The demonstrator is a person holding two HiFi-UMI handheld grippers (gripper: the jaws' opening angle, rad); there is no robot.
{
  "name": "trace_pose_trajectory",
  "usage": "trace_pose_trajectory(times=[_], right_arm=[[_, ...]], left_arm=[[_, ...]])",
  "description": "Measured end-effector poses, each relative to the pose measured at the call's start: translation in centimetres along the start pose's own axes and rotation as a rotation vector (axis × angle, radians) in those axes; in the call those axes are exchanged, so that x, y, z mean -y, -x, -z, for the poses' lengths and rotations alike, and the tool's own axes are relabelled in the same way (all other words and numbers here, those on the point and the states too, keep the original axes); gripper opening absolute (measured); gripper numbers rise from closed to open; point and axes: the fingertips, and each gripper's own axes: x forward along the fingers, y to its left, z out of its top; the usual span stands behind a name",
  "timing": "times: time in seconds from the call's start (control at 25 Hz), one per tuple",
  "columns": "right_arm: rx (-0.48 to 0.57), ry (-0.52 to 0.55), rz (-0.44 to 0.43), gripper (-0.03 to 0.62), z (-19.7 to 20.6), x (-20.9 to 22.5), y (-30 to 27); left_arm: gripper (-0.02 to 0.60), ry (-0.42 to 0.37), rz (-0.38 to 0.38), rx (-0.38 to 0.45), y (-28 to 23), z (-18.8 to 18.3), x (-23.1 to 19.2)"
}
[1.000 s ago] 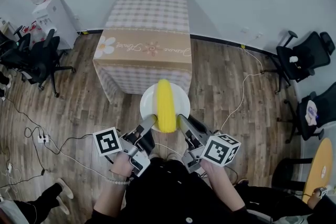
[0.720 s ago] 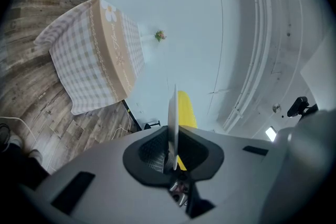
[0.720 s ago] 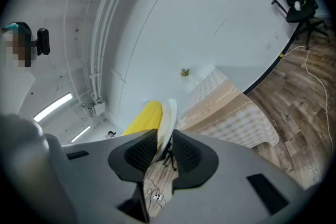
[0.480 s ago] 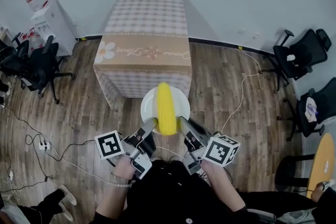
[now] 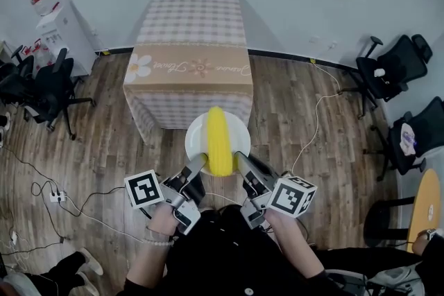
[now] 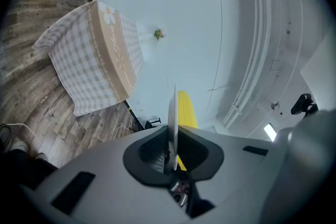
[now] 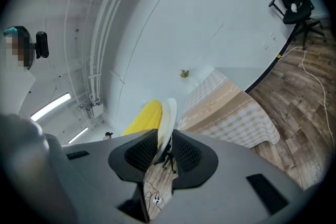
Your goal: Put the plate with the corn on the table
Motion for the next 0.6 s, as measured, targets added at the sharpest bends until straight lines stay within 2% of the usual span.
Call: trace_pose_trajectory(times=[0.6], right_arm=[[0.038,0.022,0.008,0.114,-0.1,-1.2,-0.9]], left_arm=[[0.035,-0.025,0.007,0.002,0.8,-1.2,0.5]])
